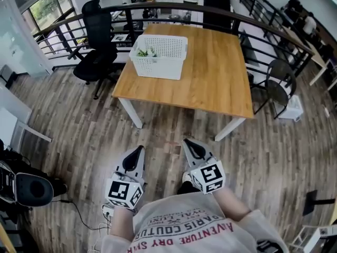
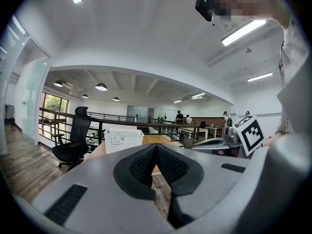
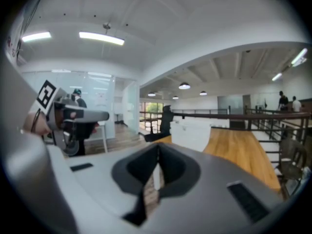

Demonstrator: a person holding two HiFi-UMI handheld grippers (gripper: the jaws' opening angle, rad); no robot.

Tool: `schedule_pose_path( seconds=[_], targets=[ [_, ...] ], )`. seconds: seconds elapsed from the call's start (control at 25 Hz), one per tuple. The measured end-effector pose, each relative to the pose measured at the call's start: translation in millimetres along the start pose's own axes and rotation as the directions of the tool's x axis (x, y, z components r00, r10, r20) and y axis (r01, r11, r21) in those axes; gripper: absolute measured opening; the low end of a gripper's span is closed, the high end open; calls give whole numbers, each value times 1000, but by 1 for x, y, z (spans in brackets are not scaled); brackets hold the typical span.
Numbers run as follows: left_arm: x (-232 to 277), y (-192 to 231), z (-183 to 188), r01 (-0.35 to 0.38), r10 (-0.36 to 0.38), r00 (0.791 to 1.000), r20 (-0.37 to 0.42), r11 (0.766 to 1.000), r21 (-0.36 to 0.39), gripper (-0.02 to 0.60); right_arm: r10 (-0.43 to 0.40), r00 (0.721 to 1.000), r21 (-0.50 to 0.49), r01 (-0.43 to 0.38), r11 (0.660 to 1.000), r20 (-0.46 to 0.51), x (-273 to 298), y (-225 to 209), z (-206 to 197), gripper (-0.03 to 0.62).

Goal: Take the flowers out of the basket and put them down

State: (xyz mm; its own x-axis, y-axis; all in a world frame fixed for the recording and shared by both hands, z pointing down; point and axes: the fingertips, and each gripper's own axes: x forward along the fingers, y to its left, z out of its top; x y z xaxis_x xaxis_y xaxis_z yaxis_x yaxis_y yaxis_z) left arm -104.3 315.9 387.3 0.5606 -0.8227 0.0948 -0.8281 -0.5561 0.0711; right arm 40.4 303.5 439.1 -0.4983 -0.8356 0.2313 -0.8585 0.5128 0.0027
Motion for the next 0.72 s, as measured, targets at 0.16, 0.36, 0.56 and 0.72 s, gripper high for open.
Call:
schedule_pose_path(
  seconds=[0.16,0.36,0.56,0.72],
  targets=[
    [65,6,14,-47,48,999,26,999,-20,21,41,999,-25,-41,999,10,32,-60,16,28],
    [128,12,15,-66,66,998,13,997,-31,21,67,998,-32,-67,997,-3,66,-116,19,28],
    [174,32,19,-72,72,997,-1,997,-26,21,40,999,-25,-40,999,-22,101,-163,27,28],
    [208,73,25,-76,77,997,20,996,-48,21,17,999,-31,-18,999,-41,145,-183,32,28]
  ],
)
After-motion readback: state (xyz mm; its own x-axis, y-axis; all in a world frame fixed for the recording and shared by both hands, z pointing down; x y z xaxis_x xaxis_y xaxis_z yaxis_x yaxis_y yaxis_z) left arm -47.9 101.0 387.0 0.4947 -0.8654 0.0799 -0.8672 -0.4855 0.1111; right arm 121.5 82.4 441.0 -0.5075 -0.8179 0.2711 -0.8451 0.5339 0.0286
